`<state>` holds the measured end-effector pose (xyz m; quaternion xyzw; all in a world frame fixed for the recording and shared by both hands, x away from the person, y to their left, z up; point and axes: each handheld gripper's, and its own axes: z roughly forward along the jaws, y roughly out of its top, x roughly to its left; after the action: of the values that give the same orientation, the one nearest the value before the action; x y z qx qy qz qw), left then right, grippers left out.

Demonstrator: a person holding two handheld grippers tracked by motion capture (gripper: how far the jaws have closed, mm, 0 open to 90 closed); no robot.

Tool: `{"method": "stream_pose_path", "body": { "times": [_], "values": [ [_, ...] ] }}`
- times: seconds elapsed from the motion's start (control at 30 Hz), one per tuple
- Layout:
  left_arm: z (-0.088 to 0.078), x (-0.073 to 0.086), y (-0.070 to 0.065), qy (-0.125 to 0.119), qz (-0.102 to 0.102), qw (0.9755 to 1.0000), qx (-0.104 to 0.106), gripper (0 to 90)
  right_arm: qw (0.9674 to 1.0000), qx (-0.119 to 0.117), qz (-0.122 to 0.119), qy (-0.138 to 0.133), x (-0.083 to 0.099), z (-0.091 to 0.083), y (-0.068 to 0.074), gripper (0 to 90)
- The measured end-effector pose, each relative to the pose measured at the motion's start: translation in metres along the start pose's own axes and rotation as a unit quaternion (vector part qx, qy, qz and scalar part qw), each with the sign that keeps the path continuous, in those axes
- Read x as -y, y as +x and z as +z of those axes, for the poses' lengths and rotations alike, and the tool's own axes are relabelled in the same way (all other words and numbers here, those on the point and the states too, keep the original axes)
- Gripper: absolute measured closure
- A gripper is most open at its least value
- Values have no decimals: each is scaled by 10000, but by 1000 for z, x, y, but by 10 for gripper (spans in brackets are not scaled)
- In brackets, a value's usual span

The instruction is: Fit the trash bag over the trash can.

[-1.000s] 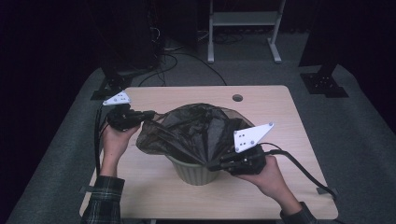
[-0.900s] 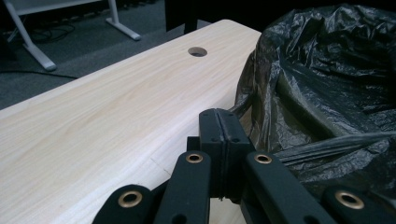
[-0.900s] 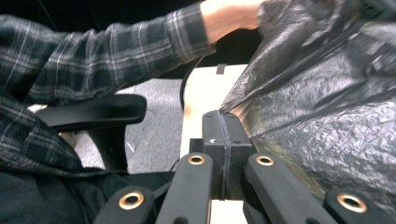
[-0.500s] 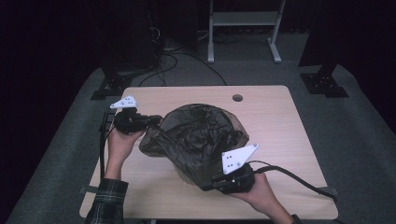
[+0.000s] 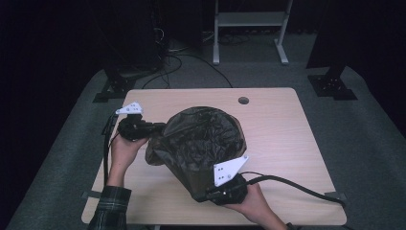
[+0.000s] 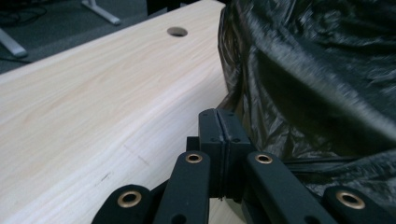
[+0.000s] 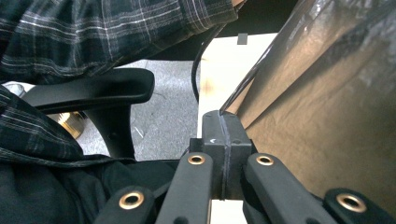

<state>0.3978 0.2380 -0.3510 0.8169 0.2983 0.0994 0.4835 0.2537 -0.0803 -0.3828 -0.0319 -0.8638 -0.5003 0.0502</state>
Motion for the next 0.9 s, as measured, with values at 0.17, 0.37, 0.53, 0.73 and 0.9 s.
{"method": "stream_pose_path", "body": {
  "times": [0.17,0.37,0.53,0.73,0.9],
  "values": [
    [7,10,8,389,-54,9989,-264,895,9998,2,33,182,6,4,-2,900],
    [8,15,9,187,-138,9997,-84,895,9998,98,76,180,14,-1,0,767],
    [2,10,8,119,-87,9999,-83,896,9992,396,-74,-47,6,-39,10,732],
    [0,10,8,105,-98,9999,-58,895,9960,867,-44,-209,5,-79,9,707],
    [-1,9,9,118,-101,9999,-68,895,9870,1547,245,-364,13,-123,-13,632]
  ]
}}
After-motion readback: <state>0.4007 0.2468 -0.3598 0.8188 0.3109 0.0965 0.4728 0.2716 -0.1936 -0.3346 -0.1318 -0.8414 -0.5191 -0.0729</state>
